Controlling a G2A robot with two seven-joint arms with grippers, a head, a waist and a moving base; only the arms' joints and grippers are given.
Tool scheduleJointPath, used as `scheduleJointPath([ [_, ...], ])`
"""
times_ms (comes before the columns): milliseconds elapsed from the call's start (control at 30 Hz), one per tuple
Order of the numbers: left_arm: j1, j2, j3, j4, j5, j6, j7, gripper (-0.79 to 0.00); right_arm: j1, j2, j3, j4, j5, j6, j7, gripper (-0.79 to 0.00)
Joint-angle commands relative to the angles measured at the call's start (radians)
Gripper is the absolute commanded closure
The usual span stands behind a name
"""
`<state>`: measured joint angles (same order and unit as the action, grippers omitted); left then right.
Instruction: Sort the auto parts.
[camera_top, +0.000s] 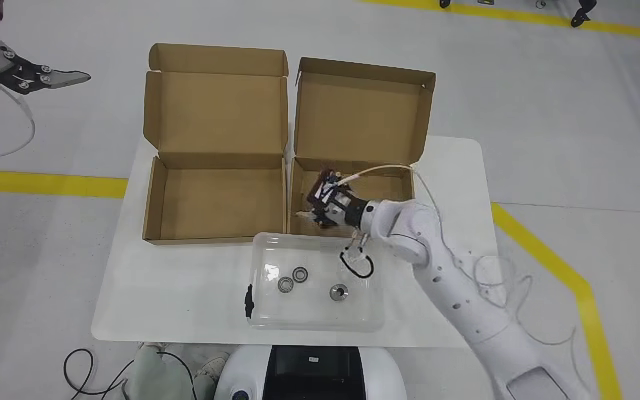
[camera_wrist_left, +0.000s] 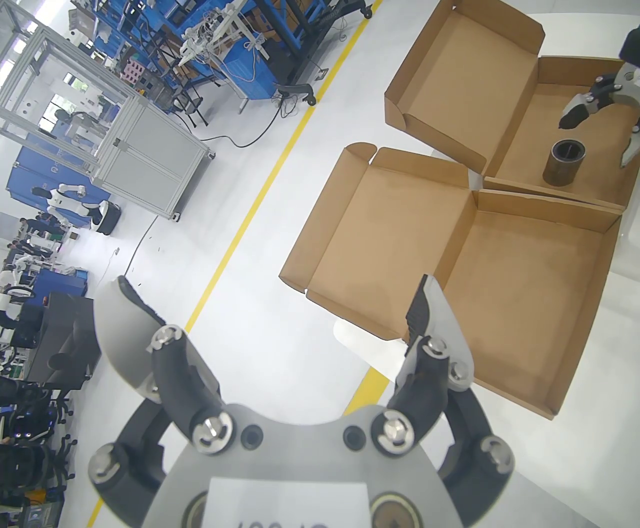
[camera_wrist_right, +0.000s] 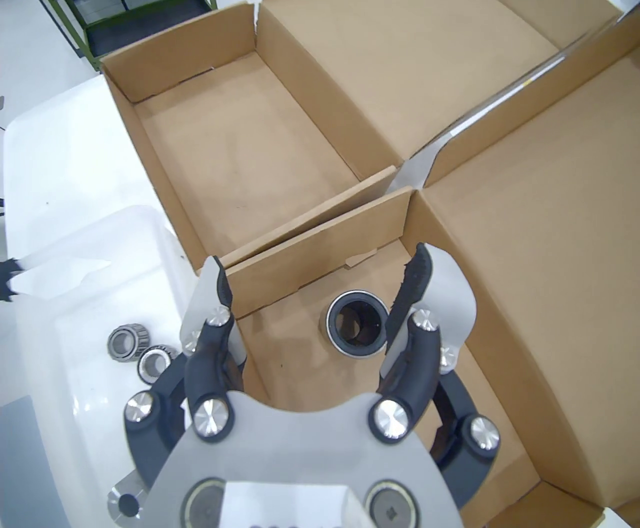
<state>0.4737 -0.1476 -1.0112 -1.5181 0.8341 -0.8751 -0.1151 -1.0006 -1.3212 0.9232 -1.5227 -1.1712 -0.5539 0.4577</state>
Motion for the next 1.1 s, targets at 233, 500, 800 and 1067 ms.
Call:
scheduleJointPath([
  [233,0.0,0.0,0.0,0.0,0.0,0.0,0.0,-0.785,-0.151,0.044,0.082,-0.242,-0.051,-0.087,0.076,-0.65],
  [500,0.0,0.0,0.0,0.0,0.0,0.0,0.0,-0.785,-0.258,0.07,0.109,-0.367,-0.065,-0.162,0.102,-0.582],
  [800,0.0,0.0,0.0,0.0,0.0,0.0,0.0,-0.785,-0.388,0.094,0.13,-0.419,-0.109,-0.154,0.135,-0.557],
  [1067,0.0,0.0,0.0,0.0,0.0,0.0,0.0,-0.785,-0.438,0.109,0.127,-0.449,-0.115,-0.143,0.237,-0.551],
])
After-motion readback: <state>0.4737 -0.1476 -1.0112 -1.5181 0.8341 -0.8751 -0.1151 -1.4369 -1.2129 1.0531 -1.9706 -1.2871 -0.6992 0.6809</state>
